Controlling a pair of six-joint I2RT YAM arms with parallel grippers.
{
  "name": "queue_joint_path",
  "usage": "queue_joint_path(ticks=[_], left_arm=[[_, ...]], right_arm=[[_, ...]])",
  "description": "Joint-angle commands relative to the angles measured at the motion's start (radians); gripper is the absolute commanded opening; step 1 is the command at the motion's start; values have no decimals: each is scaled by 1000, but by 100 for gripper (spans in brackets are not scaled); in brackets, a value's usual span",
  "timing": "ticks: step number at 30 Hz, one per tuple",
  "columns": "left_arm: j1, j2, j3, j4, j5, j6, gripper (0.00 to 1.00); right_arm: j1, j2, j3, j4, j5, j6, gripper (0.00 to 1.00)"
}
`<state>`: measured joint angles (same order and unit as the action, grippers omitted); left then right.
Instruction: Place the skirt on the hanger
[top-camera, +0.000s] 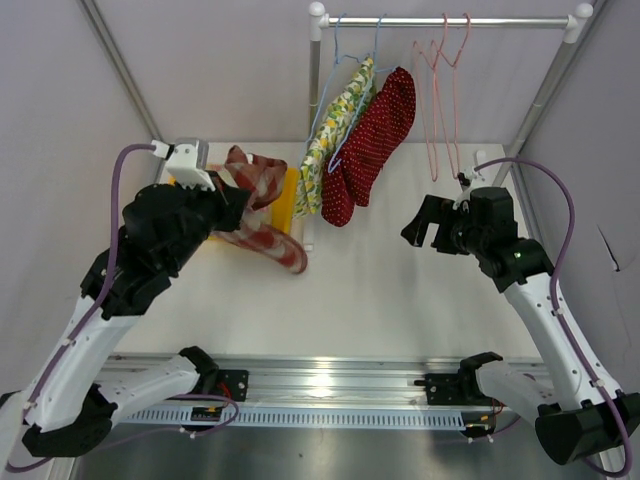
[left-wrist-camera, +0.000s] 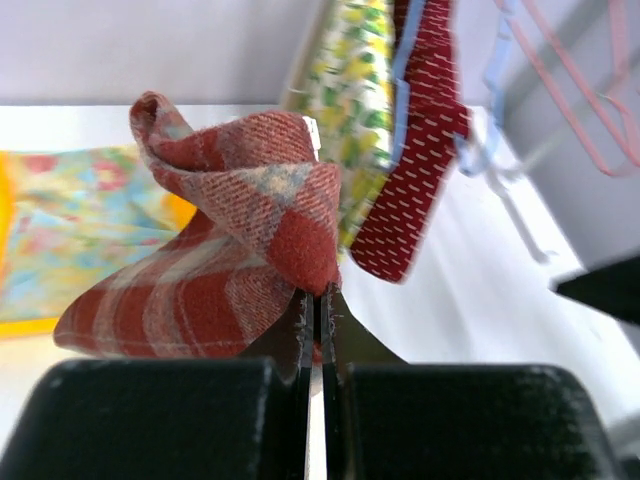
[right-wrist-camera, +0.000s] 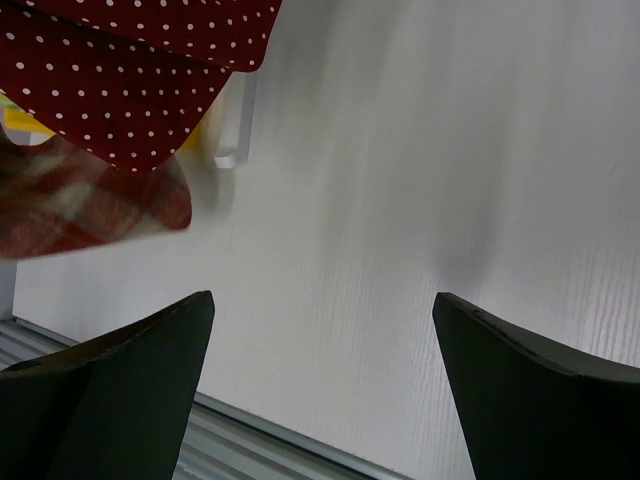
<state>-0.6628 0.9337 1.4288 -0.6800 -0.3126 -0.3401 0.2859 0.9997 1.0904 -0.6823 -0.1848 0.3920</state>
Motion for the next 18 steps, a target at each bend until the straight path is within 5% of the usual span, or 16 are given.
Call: queue_joint_path(ticks=[1,11,18], left_arm=[[-32,-42,-65,14,174,-19,0],[-159,-298,-718,338,398,-281,0],[-382,-247,-973,506,385,-419,0]], right_arm=[[-5,2,-7,32,-2,2,99],[9,-10,-121,82,-13,27,99],[134,5,-250,142,59,77,98]])
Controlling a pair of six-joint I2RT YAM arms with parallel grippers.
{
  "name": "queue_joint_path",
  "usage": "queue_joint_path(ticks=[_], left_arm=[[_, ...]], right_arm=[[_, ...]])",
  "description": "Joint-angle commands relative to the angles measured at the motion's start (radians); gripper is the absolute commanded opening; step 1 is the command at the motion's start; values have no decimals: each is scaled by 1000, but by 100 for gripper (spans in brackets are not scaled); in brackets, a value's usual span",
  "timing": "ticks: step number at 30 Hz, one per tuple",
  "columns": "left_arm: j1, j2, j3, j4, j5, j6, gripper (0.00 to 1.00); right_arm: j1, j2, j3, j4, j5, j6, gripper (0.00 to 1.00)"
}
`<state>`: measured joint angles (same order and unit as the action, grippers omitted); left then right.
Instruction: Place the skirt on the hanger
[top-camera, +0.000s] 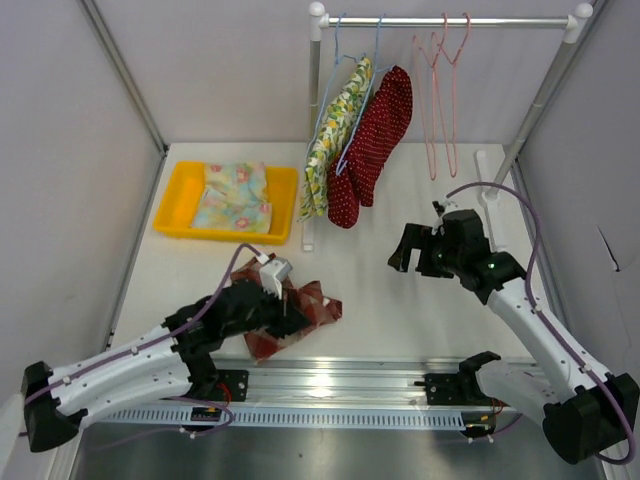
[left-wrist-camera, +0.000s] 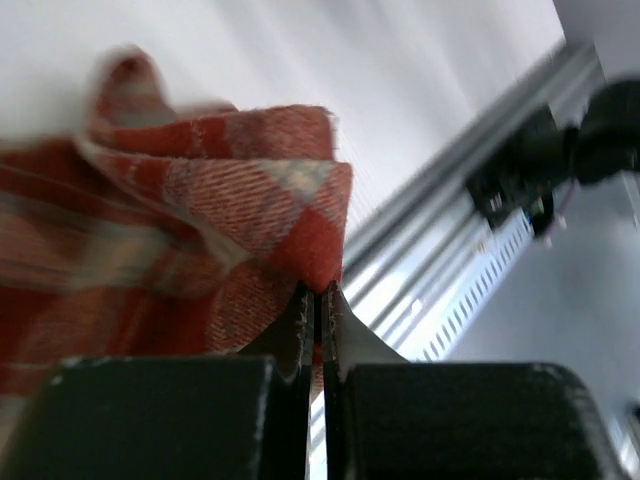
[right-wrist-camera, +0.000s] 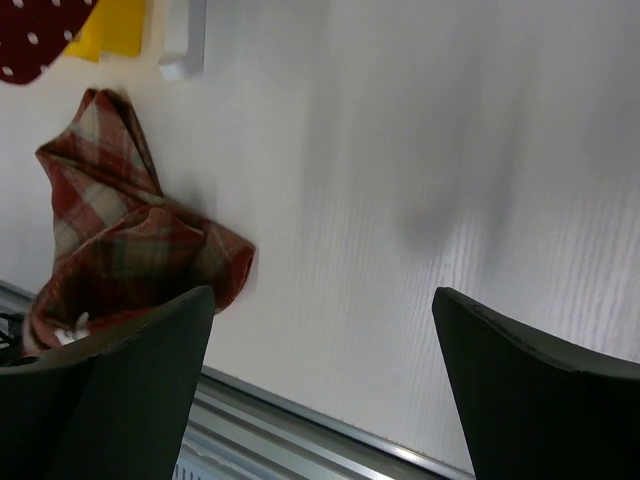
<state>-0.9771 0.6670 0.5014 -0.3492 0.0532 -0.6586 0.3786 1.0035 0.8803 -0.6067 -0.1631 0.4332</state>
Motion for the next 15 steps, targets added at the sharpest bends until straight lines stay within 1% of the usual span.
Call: queue_joint_path(ticks=[1,3,4,5,6,7,8,9,11,12,14,15], left_arm=[[-119,60,-90,221,20,-119,0],[-162,112,-98,240,20,-119,0],[-193,159,-95,245,20,-112,6],[-204,178,-92,251,26,-104,19],[-210,190,-86,250,20,-96,28],[-219,198,-64,240,11,-85,39],[-219,191,-55,231,-9,-79,55],[-219,180,-46,217,-35,-75,60],[-219,133,0,145,-103,-67,66],[-219,112,14,116,-189,-65,66],[-219,73,77,-2,-289,-96,68],[-219,50,98,-61,-423,-122,68]], right_arm=[[75,13,-53,90,43,42,98],[106,29,-78,107,62,64,98],[133,40,-96,126,66,71,98],[147,55,-107,139,69,78,97],[161,63,-116,150,76,84,98],[175,70,-130,172,79,94,97],[202,92,-133,183,80,102,97],[213,104,-136,194,80,105,97],[258,132,-141,234,80,121,97],[273,170,-141,246,80,122,97],[318,210,-132,281,82,136,96],[333,249,-129,294,80,139,96]])
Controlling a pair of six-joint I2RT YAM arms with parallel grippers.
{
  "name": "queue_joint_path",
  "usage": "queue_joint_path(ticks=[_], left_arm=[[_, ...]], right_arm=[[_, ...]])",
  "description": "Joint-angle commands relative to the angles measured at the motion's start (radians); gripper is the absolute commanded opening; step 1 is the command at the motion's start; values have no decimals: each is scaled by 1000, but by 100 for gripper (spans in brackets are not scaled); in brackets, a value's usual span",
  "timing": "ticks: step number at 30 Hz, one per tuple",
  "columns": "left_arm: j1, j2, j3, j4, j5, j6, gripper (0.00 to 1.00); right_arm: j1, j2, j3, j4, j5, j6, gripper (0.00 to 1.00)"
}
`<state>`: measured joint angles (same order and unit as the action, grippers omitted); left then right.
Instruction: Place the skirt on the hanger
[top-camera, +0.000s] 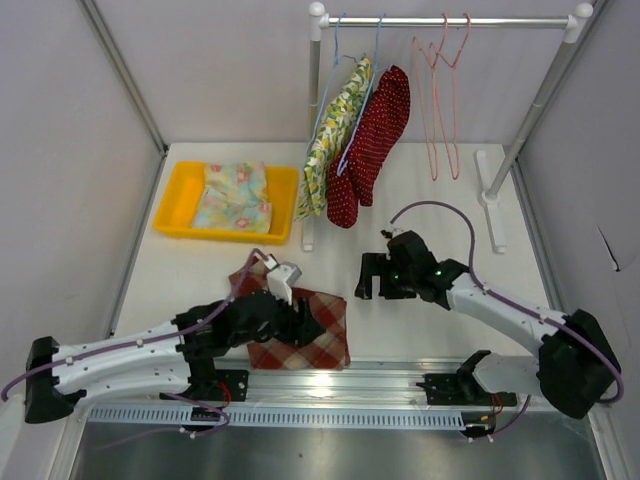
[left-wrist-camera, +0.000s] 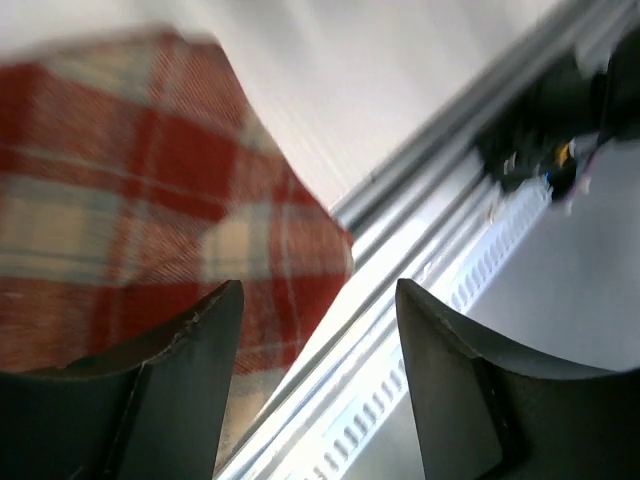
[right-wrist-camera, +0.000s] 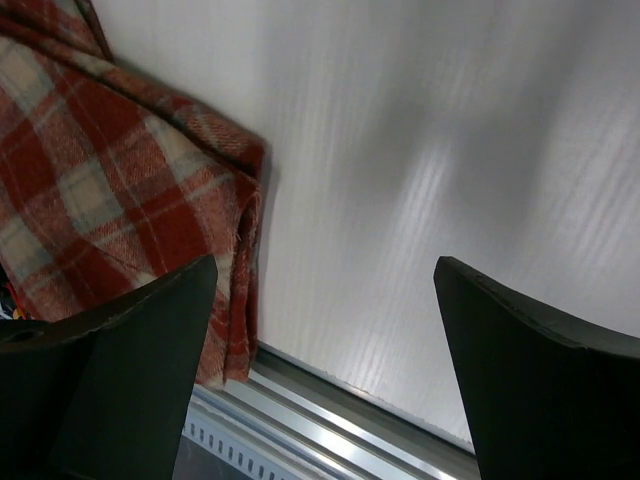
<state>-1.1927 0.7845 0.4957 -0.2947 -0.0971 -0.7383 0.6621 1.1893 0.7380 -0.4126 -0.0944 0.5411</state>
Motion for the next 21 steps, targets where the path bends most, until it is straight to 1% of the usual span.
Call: queue_joint_path(ticks=[1,2,3,4,7,8,9,11,12,14,15,17,18,20,21], left_arm=[[-4,-74,165,-236,-327,-102,68],[-4,-79,185,-292,-375,-127,68],[-4,-79,205,-396,-463,-154,68],[-4,-77,254,-437,-495,-208,68],[-4,-74,293,-500,-545,-239,69],[-4,-76,296,-501,-546,-237,69],[-2,-74,294,-501,-547,-237,69],[-2,-71,294,-503,-544,-243,69],[-2,-71,288,-501,-541,-245,69],[-2,-73,284,-498,-521,-245,69],[-2,-74,282,-504,-521,-246,69],[-1,-83,271,-503,-518,-246,70],[5,-90,264,-494,-512,-240,70],[21,-99,259,-475,-478,-225,70],[42,-96,254,-462,-464,-208,70]], right_arm=[[65,82,17,125,10,37,96],[80,104,20,141,1,49,96],[115,122,26,155,1,56,96],[131,160,29,181,2,63,96],[186,242,43,239,1,94,94],[198,260,44,259,-14,102,91],[215,280,53,288,-19,114,87],[232,331,66,304,-13,120,82],[246,346,81,305,1,120,74],[246,375,89,301,15,120,62],[245,374,87,304,15,122,48],[219,371,83,314,-1,120,35],[211,362,83,311,-5,117,23],[174,346,77,316,-22,114,12],[162,330,75,313,-33,112,1]])
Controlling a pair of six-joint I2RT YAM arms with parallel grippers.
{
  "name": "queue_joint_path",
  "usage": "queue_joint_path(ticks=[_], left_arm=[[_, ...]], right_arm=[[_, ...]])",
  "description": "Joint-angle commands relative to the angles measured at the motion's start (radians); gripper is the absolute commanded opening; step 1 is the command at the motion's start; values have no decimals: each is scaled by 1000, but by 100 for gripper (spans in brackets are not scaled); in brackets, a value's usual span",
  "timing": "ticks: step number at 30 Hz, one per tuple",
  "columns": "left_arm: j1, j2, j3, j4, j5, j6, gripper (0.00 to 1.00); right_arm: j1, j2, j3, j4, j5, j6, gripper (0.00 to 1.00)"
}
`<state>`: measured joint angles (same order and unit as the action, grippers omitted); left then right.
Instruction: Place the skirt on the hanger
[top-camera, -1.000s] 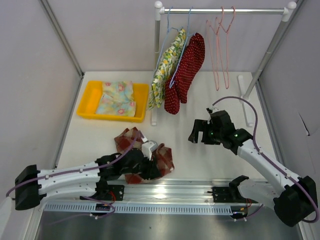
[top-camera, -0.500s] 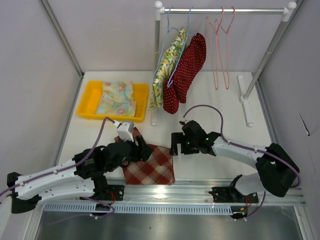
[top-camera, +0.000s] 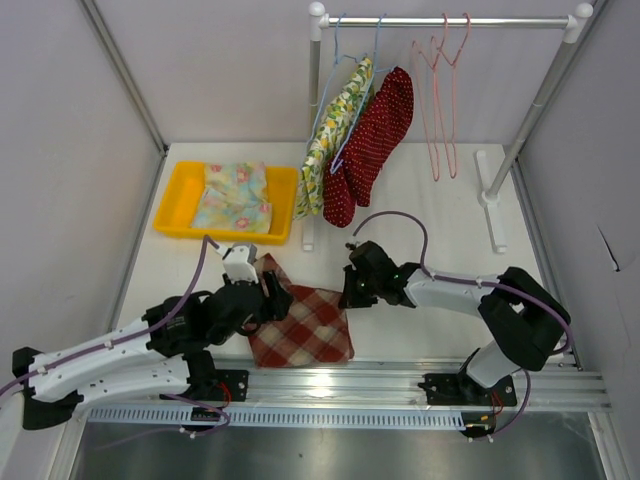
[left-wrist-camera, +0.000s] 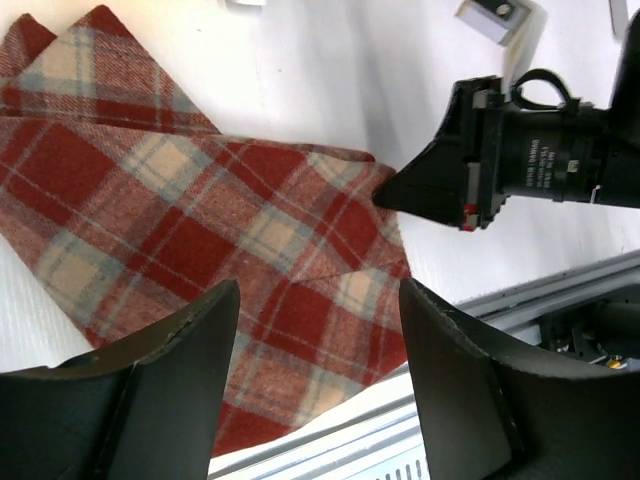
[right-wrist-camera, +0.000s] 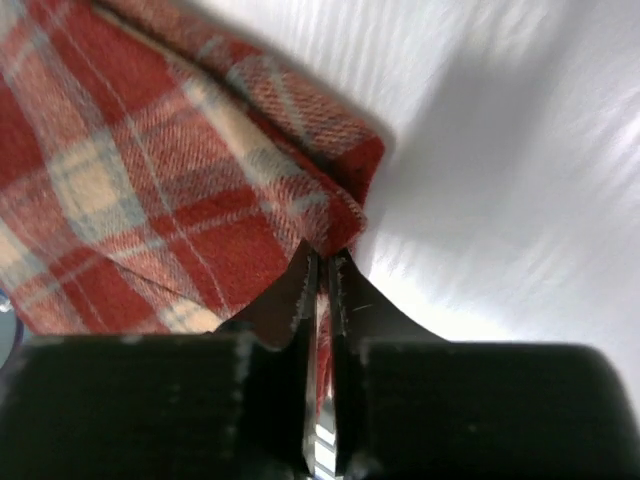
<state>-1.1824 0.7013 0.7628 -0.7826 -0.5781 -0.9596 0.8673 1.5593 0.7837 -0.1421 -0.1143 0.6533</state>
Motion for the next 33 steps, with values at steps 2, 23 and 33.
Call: queue_joint_path(ticks=[2,23,33], left_arm=[[52,-10,-19,37,40,30,70],[240,227,-62,442,536,197,65],[248,165,-259,684,719,73,69]], right_arm=[[-77,-74,32,15,7,-4,0],[-41,-693,52,-343,295,35,0],[211,-617,-18,-318,390,51,0]])
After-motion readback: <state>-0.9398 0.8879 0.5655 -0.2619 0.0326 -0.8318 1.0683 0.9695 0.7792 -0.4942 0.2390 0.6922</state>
